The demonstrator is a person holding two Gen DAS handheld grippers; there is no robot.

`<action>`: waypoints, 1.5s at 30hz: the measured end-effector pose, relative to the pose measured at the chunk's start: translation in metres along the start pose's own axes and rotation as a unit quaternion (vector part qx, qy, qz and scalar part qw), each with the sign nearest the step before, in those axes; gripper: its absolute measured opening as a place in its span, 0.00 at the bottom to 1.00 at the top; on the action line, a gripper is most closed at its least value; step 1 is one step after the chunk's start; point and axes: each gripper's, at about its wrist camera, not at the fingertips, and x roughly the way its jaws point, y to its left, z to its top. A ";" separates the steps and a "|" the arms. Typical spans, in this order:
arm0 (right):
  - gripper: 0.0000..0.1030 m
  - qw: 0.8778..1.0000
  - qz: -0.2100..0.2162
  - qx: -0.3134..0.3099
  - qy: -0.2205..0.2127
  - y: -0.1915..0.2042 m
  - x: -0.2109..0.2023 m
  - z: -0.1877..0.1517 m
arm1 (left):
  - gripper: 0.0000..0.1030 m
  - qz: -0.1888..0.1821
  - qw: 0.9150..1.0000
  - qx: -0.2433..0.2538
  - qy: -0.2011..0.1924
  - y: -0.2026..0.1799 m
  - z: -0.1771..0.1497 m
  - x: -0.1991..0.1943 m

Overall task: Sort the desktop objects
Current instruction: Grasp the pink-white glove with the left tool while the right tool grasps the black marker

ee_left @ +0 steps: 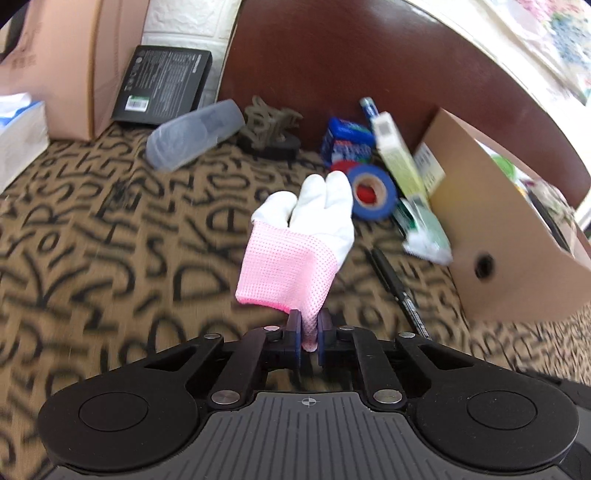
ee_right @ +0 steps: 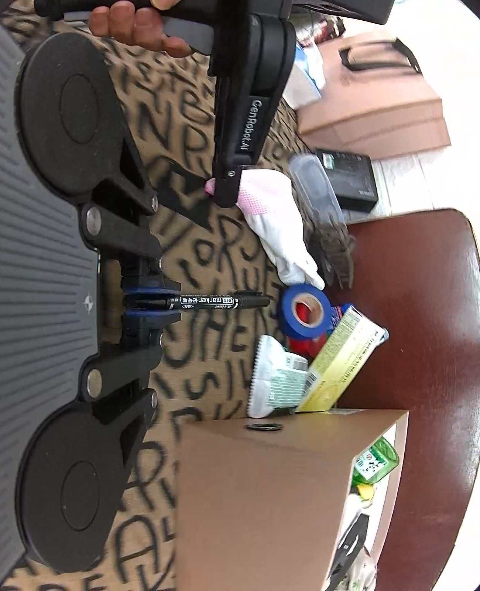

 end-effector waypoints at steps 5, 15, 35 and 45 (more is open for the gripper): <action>0.09 1.000 0.010 -0.012 0.006 0.006 -0.030 -0.020 | 0.03 -0.003 1.000 -0.006 0.002 -0.013 -0.035 -0.030; 0.09 0.999 0.023 -0.030 0.026 0.002 -0.094 -0.064 | 0.04 -0.010 1.000 0.012 0.021 -0.029 -0.094 -0.088; 0.35 0.999 0.011 -0.049 0.005 -0.004 -0.092 -0.064 | 0.67 0.016 0.997 0.078 -0.002 -0.062 -0.078 -0.079; 0.35 0.997 0.020 -0.070 0.008 0.000 -0.065 -0.055 | 0.44 0.039 0.995 0.094 0.019 -0.068 -0.070 -0.052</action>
